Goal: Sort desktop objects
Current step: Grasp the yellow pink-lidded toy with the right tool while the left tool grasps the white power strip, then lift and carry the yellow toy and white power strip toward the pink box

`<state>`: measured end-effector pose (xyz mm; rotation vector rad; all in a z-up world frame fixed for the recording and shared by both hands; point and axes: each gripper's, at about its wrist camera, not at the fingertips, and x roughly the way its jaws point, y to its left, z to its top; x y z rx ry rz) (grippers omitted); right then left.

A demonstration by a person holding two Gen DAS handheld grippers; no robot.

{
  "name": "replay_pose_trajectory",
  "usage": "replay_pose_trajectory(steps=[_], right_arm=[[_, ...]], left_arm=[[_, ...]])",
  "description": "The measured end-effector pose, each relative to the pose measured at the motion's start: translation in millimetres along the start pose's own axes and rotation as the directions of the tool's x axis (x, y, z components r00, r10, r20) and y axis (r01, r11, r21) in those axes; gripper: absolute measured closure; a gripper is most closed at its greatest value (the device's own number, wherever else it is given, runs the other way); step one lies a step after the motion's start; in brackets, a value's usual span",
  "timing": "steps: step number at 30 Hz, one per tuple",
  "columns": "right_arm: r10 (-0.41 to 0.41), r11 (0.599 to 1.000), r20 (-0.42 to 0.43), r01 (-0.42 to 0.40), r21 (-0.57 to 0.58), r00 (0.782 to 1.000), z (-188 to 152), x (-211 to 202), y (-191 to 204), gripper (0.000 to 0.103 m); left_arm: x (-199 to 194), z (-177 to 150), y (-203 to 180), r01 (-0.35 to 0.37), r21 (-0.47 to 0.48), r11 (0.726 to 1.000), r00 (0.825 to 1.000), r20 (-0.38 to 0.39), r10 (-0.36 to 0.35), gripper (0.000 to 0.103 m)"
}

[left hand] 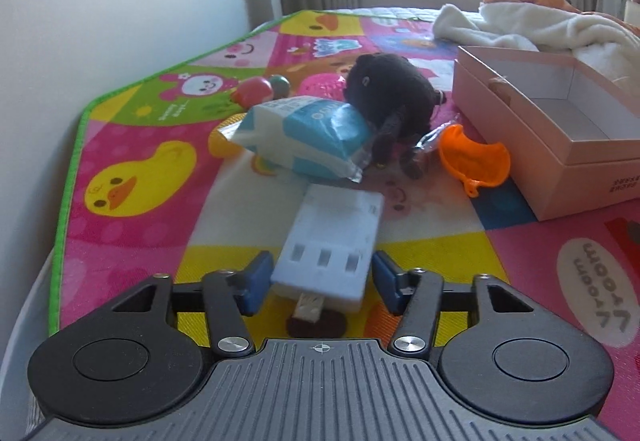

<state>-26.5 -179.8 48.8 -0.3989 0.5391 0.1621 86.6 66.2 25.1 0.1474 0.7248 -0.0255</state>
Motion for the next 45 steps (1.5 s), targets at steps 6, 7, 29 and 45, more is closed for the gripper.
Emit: replay_pose_trajectory(steps=[6, 7, 29, 45], right_arm=[[0.011, 0.996, 0.031, -0.013, 0.090, 0.999, -1, -3, -6, 0.065], [0.016, 0.995, 0.027, -0.018, 0.103, 0.999, -2, -3, -7, 0.065], [0.208, 0.974, 0.057, -0.202, -0.098, 0.976, -18, -32, 55, 0.062], [0.078, 0.992, 0.011, -0.079, 0.095, 0.997, -43, -47, 10, 0.034]], left_arm=[[-48, -20, -32, 0.164, 0.107, 0.981, 0.986, 0.025, -0.167, 0.050], [-59, -24, -42, 0.213, 0.137, 0.967, 0.976, 0.024, -0.219, 0.050], [-79, -46, -36, 0.114, -0.015, 0.993, 0.993, -0.032, -0.114, 0.006], [-60, -30, -69, 0.384, -0.067, 0.921, 0.920, -0.064, -0.388, 0.003]])
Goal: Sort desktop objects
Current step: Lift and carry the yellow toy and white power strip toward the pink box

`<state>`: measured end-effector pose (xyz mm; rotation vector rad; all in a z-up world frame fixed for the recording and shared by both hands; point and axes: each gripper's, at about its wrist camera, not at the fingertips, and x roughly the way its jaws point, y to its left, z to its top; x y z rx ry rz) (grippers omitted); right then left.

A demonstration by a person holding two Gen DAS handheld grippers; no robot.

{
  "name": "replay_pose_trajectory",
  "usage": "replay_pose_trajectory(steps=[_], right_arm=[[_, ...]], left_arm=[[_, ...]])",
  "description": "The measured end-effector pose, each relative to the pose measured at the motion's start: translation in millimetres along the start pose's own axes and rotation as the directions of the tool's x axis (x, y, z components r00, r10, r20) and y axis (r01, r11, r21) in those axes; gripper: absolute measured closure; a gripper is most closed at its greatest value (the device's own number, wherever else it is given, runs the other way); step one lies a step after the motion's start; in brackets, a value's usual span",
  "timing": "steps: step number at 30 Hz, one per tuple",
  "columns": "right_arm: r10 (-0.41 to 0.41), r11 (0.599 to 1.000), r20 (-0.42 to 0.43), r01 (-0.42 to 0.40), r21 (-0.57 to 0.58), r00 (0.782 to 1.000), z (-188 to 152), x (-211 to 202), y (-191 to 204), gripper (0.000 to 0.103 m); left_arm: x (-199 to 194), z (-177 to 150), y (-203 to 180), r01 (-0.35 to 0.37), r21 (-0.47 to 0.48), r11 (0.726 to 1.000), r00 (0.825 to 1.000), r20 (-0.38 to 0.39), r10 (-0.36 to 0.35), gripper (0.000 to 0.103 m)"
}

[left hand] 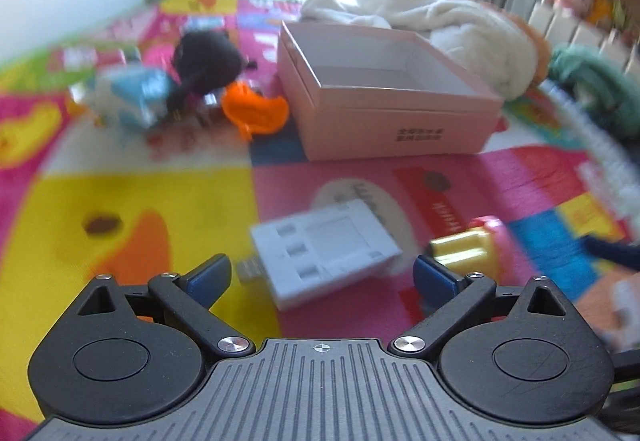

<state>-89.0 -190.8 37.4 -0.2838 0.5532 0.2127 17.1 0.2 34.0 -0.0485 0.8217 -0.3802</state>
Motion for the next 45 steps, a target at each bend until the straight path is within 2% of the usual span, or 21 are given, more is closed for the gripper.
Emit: replay_pose_trajectory(steps=[3, 7, 9, 12, 14, 16, 18, 21, 23, 25, 26, 28, 30, 31, 33, 37, 38, 40, 42, 43, 45], right_arm=[[0.039, 0.999, 0.008, -0.039, 0.004, 0.999, 4, 8, 7, 0.032], [0.137, 0.990, 0.046, -0.139, 0.034, 0.989, 17, 28, 16, 0.023], [0.170, 0.977, 0.044, -0.174, 0.127, 0.985, 25, 45, 7, 0.022], [0.281, 0.895, 0.009, -0.265, 0.358, 0.960, 28, 71, -22, 0.022], [0.326, 0.857, -0.013, -0.290, 0.426, 0.945, 24, 79, -30, 0.031], [0.343, 0.863, -0.025, -0.305, 0.403, 0.939, 17, 75, -26, 0.041], [0.362, 0.850, -0.013, -0.324, 0.416, 0.932, 14, 66, -29, 0.041], [0.316, 0.856, 0.009, -0.289, 0.428, 0.949, 17, 48, -45, 0.041], [0.253, 0.891, 0.012, -0.238, 0.386, 0.967, 22, 36, -58, 0.041], [0.090, 0.977, -0.021, -0.084, 0.195, 0.996, 27, 26, -55, 0.041], [-0.004, 0.997, -0.042, 0.007, 0.071, 0.999, 26, 25, -49, 0.041], [-0.111, 0.991, -0.076, 0.105, -0.078, 0.991, 19, 28, -44, 0.041], [-0.165, 0.976, -0.101, 0.148, -0.158, 0.981, 11, 35, -39, 0.041], [-0.169, 0.975, -0.112, 0.150, -0.164, 0.979, 8, 38, -37, 0.040], [-0.138, 0.985, -0.114, 0.125, -0.118, 0.984, 5, 38, -36, 0.029], [-0.085, 0.996, -0.085, 0.083, -0.028, 0.993, 5, 32, -33, 0.023], [-0.085, 0.996, -0.081, 0.084, -0.010, 0.993, 4, 31, -33, 0.023], [-0.084, 0.996, -0.078, 0.086, 0.023, 0.993, 2, 30, -37, 0.022], [-0.086, 0.995, -0.077, 0.090, 0.041, 0.993, -1, 27, -41, 0.022], [-0.091, 0.995, -0.075, 0.094, 0.045, 0.993, -2, 26, -43, 0.022], [-0.099, 0.993, -0.071, 0.103, 0.056, 0.993, -6, 23, -47, 0.022]], left_arm=[[-14, -2, 12, 0.048, -0.053, 0.997, 0.999, 0.007, -0.048, 0.003], [-33, -2, 24, -0.032, -0.042, 0.999, 0.998, 0.054, 0.034, 0.003], [-39, -2, 31, -0.055, -0.047, 0.997, 0.996, 0.061, 0.058, 0.003], [-44, -4, 43, -0.060, -0.076, 0.995, 0.996, 0.054, 0.064, 0.002], [-41, -5, 46, -0.064, -0.081, 0.995, 0.997, 0.045, 0.068, 0.002], [-35, -8, 45, -0.063, -0.083, 0.995, 0.997, 0.032, 0.066, 0.002], [-29, -11, 41, -0.057, -0.075, 0.996, 0.998, 0.016, 0.058, 0.002], [-24, -16, 32, -0.053, -0.038, 0.998, 0.999, 0.005, 0.053, 0.002], [-22, -17, 26, -0.056, 0.000, 0.998, 0.998, 0.006, 0.056, 0.001], [-18, -17, 20, -0.063, 0.032, 0.998, 0.998, 0.002, 0.063, 0.001], [-15, -16, 17, -0.073, 0.046, 0.996, 0.997, -0.003, 0.073, 0.001], [-7, -15, 9, -0.098, 0.086, 0.992, 0.995, -0.002, 0.098, 0.001], [1, -12, 0, -0.103, 0.139, 0.985, 0.995, 0.005, 0.103, 0.001], [5, -10, -3, -0.105, 0.166, 0.981, 0.994, 0.006, 0.105, 0.001], [12, -7, -10, -0.114, 0.212, 0.971, 0.993, 0.004, 0.116, 0.001], [18, 1, -14, -0.059, 0.174, 0.983, 0.998, -0.024, 0.064, 0.001], [17, 2, -16, -0.035, 0.171, 0.985, 0.999, -0.023, 0.040, 0.001], [10, 0, -23, 0.061, 0.167, 0.984, 0.998, -0.032, -0.056, 0.001], [1, -4, -29, 0.153, 0.180, 0.972, 0.988, -0.039, -0.148, 0.001], [-3, -6, -34, 0.158, 0.200, 0.967, 0.987, -0.026, -0.156, 0.001], [-5, -9, -43, 0.078, 0.267, 0.961, 0.996, 0.022, -0.087, 0.001]])
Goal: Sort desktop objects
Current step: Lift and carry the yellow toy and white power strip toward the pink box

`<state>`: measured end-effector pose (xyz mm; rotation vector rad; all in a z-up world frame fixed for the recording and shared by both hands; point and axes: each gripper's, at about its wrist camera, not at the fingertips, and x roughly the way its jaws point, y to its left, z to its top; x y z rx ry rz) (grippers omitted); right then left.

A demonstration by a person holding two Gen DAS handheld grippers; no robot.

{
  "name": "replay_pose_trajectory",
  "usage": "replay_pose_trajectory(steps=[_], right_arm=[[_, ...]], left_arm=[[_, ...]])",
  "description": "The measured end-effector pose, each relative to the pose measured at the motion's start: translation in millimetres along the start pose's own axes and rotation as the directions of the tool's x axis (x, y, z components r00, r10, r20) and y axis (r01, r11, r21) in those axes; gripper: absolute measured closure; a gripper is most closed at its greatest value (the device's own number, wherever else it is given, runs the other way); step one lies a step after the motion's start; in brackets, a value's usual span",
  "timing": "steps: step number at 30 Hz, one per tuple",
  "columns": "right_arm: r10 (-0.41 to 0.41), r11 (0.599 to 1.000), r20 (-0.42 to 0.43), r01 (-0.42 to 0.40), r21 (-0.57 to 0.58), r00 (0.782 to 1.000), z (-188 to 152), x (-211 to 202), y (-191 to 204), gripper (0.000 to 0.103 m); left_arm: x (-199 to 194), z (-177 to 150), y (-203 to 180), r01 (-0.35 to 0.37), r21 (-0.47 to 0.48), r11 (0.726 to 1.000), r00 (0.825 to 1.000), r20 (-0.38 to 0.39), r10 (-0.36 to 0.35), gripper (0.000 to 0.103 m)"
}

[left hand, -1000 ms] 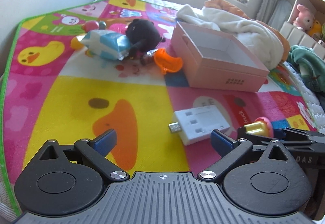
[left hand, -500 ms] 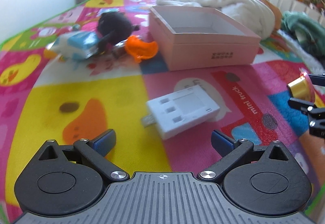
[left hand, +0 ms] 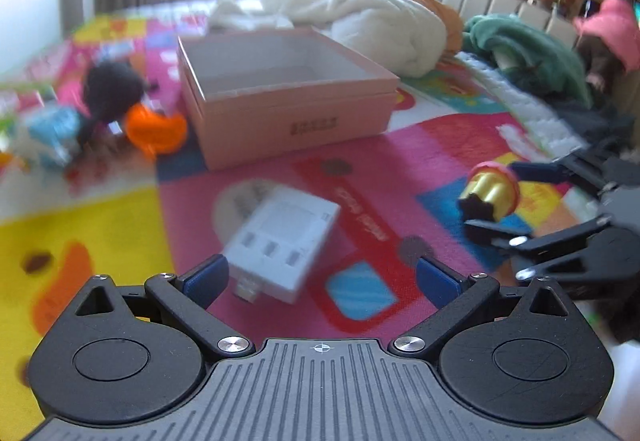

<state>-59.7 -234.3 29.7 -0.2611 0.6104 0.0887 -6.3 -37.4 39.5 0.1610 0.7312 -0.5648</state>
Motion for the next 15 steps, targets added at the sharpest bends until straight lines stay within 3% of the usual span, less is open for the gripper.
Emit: replay_pose_trajectory(steps=[3, 9, 10, 12, 13, 15], right_arm=[[-0.001, 0.999, 0.005, 0.001, 0.051, 1.000, -3, -3, -7, 0.022], [0.033, 0.982, -0.028, -0.027, 0.186, 0.999, -5, 3, -18, 0.022], [0.024, 0.984, -0.031, -0.018, 0.176, 0.999, -5, 5, -16, 0.022], [0.001, 0.990, -0.041, 0.005, 0.138, 0.999, -5, 7, -12, 0.036], [0.000, 0.992, -0.054, 0.007, 0.127, 0.999, -5, 8, -11, 0.054], [0.000, 0.993, -0.074, 0.009, 0.119, 0.997, -4, 9, -10, 0.059]], left_arm=[[15, 3, -6, -0.135, 0.090, 0.987, 0.991, 0.005, 0.135, 0.001], [45, 13, -1, -0.150, 0.042, 0.988, 0.988, -0.041, 0.152, 0.002], [44, 12, -1, -0.150, 0.039, 0.988, 0.988, -0.038, 0.152, 0.011], [38, 12, -4, -0.135, 0.034, 0.990, 0.990, -0.030, 0.136, 0.037], [34, 11, -6, -0.137, 0.035, 0.990, 0.990, -0.029, 0.138, 0.044], [26, 8, -11, -0.158, 0.055, 0.986, 0.987, -0.023, 0.160, 0.051]])
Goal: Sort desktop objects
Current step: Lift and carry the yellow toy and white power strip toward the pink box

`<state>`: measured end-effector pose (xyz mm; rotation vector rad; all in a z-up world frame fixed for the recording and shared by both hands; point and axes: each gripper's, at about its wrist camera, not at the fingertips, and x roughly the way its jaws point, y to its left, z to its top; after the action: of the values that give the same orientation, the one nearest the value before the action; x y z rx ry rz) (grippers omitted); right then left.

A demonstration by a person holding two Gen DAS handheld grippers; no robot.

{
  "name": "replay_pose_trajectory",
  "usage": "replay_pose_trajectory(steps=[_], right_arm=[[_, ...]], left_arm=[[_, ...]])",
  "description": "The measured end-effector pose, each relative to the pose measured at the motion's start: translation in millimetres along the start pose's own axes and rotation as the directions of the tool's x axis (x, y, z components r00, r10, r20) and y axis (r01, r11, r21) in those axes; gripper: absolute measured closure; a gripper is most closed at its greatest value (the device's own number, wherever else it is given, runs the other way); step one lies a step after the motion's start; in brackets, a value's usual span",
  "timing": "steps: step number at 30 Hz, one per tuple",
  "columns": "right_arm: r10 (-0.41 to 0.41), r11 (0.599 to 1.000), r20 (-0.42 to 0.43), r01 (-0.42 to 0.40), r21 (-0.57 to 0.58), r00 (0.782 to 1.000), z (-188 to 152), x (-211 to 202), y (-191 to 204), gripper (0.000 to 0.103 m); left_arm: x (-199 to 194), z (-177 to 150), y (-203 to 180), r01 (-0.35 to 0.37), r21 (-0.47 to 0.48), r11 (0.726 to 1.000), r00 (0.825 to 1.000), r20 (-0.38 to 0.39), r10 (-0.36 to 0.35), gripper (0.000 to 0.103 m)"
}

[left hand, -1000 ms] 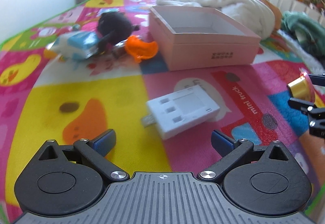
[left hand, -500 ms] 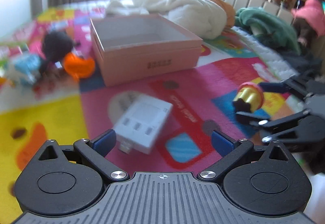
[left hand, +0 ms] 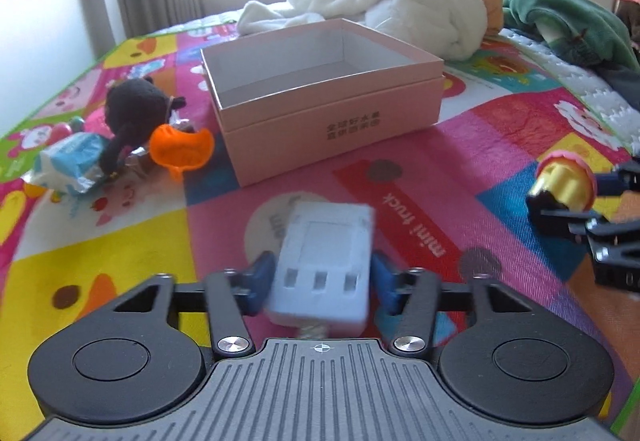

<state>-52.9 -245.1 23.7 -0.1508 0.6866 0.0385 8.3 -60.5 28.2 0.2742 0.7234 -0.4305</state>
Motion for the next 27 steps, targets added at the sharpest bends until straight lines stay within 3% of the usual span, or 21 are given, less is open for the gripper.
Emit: replay_pose_trajectory(steps=[14, 16, 20, 22, 27], right_arm=[[0.112, 0.986, 0.087, -0.099, -0.136, 0.990, 15, -69, 33, 0.061], [0.125, 0.982, 0.094, -0.109, -0.153, 0.988, 18, -73, 39, 0.061], [0.136, 0.976, 0.066, -0.122, -0.179, 0.989, 12, -67, 51, 0.061], [0.136, 0.974, 0.054, -0.124, -0.187, 0.989, 6, -63, 57, 0.061], [0.136, 0.974, 0.020, -0.130, -0.186, 0.990, -4, -53, 61, 0.061]], left_arm=[[-88, -24, -6, 0.047, -0.032, 0.998, 0.996, 0.079, -0.044, 0.051], [-86, -29, -8, 0.030, -0.028, 0.999, 0.996, 0.081, -0.027, 0.050], [-66, -45, -2, -0.026, -0.087, 0.996, 1.000, 0.001, 0.026, 0.050], [-59, -52, 2, -0.029, -0.113, 0.993, 0.999, -0.033, 0.026, 0.049], [-58, -54, 5, -0.018, -0.125, 0.992, 0.999, -0.031, 0.014, 0.041]])
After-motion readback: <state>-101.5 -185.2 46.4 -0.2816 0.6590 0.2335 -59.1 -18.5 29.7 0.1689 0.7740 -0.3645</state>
